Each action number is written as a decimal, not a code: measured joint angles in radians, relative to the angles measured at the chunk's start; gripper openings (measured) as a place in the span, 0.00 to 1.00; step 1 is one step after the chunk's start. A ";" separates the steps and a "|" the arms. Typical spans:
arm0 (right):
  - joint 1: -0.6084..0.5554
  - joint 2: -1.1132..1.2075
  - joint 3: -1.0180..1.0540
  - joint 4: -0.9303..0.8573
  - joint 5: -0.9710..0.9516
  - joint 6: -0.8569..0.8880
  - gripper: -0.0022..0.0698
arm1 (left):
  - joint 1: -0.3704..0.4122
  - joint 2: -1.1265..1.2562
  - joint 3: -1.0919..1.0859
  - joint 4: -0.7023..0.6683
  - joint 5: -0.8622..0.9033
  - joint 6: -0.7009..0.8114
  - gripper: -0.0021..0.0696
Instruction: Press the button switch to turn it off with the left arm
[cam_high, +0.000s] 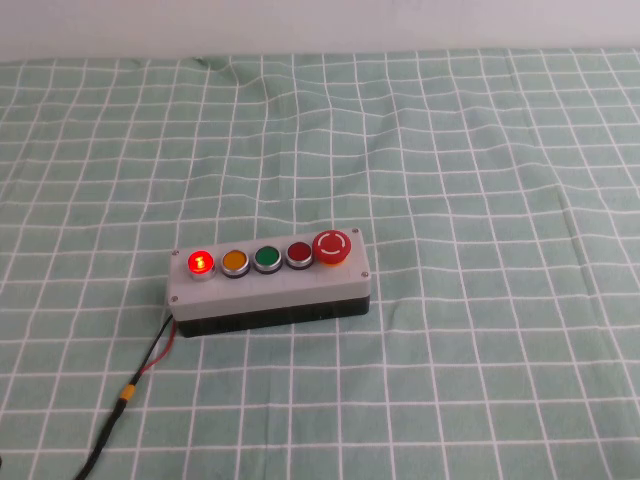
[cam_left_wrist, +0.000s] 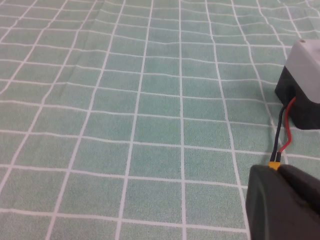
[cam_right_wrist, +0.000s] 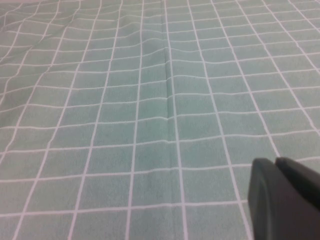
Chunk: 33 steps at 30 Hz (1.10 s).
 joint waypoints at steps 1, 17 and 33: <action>0.000 0.000 0.000 0.000 0.000 0.000 0.01 | 0.000 0.000 0.000 0.000 0.000 0.000 0.03; 0.000 0.000 0.000 0.000 0.000 0.000 0.01 | 0.000 0.000 0.000 0.000 -0.004 -0.006 0.03; 0.000 0.000 0.000 0.000 0.000 0.000 0.01 | 0.000 0.000 0.000 0.041 -0.028 -0.010 0.03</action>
